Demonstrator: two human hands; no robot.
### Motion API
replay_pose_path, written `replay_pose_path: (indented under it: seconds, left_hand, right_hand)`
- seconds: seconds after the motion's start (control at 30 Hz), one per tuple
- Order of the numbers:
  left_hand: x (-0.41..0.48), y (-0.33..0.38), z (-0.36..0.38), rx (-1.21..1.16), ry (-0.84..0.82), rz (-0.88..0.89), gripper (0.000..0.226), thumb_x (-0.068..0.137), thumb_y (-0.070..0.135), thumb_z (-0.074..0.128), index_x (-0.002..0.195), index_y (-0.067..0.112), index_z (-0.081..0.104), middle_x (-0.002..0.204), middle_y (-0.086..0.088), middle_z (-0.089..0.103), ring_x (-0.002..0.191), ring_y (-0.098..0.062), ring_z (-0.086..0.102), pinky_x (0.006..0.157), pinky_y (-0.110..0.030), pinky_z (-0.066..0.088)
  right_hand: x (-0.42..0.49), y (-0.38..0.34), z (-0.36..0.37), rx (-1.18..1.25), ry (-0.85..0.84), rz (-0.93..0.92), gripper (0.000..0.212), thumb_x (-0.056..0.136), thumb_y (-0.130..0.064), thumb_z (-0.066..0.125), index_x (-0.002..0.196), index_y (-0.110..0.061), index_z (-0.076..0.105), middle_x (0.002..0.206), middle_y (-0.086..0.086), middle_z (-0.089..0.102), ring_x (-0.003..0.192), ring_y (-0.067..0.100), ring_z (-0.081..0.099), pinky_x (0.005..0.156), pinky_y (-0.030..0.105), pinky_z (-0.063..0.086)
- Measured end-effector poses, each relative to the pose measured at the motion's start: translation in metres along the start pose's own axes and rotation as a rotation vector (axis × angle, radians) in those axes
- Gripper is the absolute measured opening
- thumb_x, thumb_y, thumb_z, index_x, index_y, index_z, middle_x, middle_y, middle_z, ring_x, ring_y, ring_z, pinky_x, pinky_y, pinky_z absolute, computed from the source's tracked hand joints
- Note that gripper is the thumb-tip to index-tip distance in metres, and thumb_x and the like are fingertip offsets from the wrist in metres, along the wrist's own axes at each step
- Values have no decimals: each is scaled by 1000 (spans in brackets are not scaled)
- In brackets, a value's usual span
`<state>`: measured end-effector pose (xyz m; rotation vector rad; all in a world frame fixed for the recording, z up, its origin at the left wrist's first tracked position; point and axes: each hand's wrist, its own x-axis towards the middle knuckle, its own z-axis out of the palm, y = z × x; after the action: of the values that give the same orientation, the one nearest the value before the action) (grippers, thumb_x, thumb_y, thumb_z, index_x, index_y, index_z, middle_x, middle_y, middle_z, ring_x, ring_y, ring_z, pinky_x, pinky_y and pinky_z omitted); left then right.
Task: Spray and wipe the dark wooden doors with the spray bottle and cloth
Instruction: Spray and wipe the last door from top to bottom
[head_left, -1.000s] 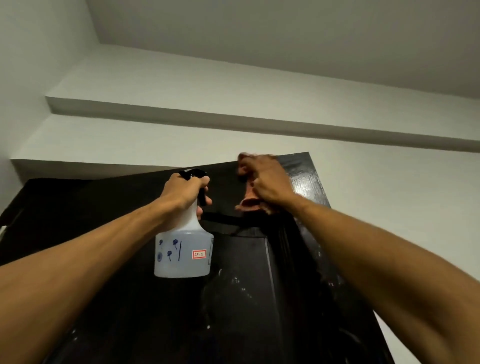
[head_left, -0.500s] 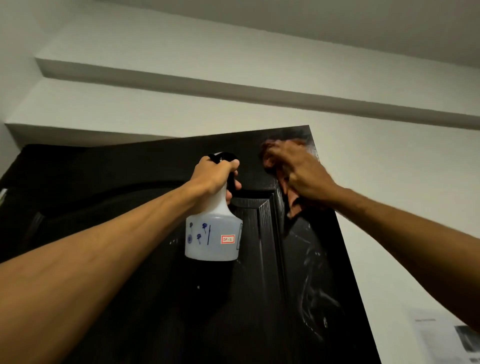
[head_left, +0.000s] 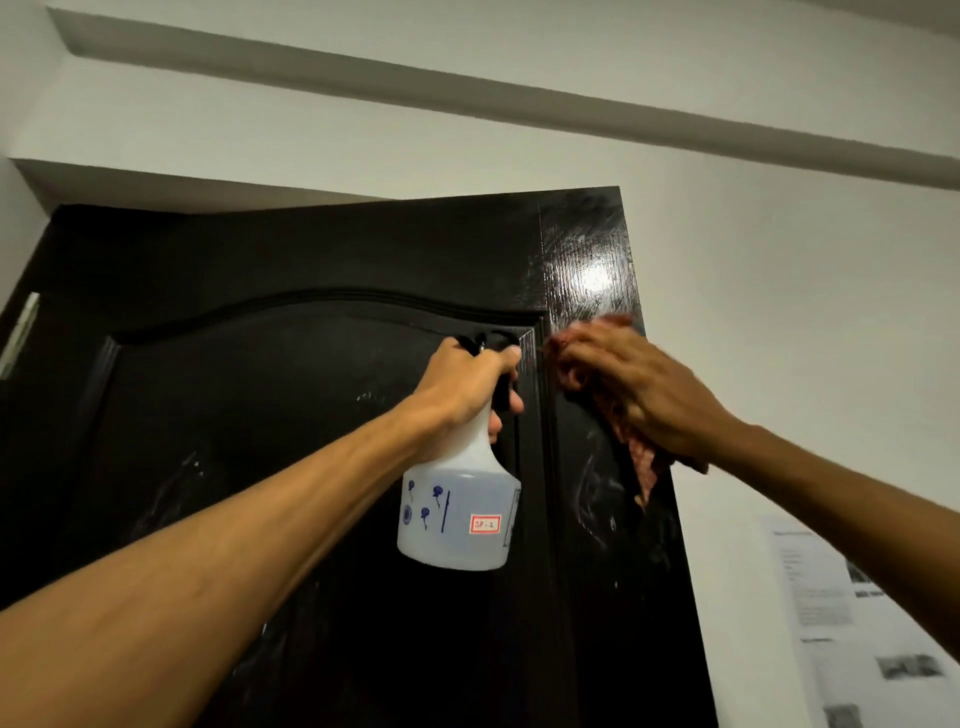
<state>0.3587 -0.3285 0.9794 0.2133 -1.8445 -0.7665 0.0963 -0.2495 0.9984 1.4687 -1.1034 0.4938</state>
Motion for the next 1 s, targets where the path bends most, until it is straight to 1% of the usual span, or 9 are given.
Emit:
replay_pose_path:
  seconds: [0.1,0.23,0.3,0.47,0.63,0.7,0.8,0.87,1.0]
  left_hand:
    - [-16,-19,11,-13,-35,-34,39,106,34,57,103,-2,69,82,-16,76,52,-22,56,53,-32,50]
    - [-31,-39,10,-3,-19,-34,40,105,37,56,95,2,72,85,-17,77,55,-25,59,56,-34,52]
    - [-35,-44,5,13,-23,-27,38,106,36,56,96,3,71,85,-17,77,53,-23,58,54,-33,51]
    - [-32,-45,-16,15,8,-3,31,106,37,56,104,9,69,87,-10,78,51,-19,58,51,-31,51]
    - [-41,-61,-42,18,54,-54,36,105,37,57,96,5,72,88,-15,78,54,-24,59,57,-35,52]
    - [-46,-69,-52,30,53,-86,34,105,37,57,99,6,71,88,-12,78,55,-23,59,56,-34,52]
    - [-49,-81,-74,32,82,-119,32,105,35,58,102,6,71,89,-13,78,55,-21,58,54,-34,51]
    - [-51,-91,-90,31,111,-117,32,105,35,58,102,5,71,89,-13,78,54,-23,57,55,-35,51]
    - [-61,-108,-123,44,142,-96,34,105,34,58,97,3,71,86,-13,77,53,-25,57,55,-34,50]
  right_hand:
    - [-3,-7,6,27,104,284,73,92,-4,52,159,-27,34,169,1,25,158,21,15,124,55,23]
    - [-43,-57,30,-1,-126,-99,77,85,-13,35,162,-25,31,171,1,19,159,19,9,130,42,7]
    - [-34,-48,23,-15,-138,-159,75,88,-16,32,162,-26,30,171,0,19,159,18,10,129,44,11]
    - [35,-28,12,10,67,296,73,86,-17,42,159,-24,36,168,6,27,157,26,18,126,55,21]
    - [-9,-107,61,8,-140,-104,86,81,-9,47,163,-26,26,172,2,13,159,20,5,129,38,2]
    - [5,-99,60,-19,-138,-198,89,78,-7,49,162,-25,28,172,2,13,159,19,5,130,37,1]
    - [55,-79,51,29,25,204,86,77,1,55,158,-21,36,168,8,26,157,27,16,128,48,14]
    - [71,-106,62,51,82,289,84,77,-4,49,158,-19,36,167,11,27,157,30,16,129,48,10]
    - [52,-190,104,37,-198,-235,87,75,-21,29,163,-22,26,171,3,14,159,20,6,129,37,-2]
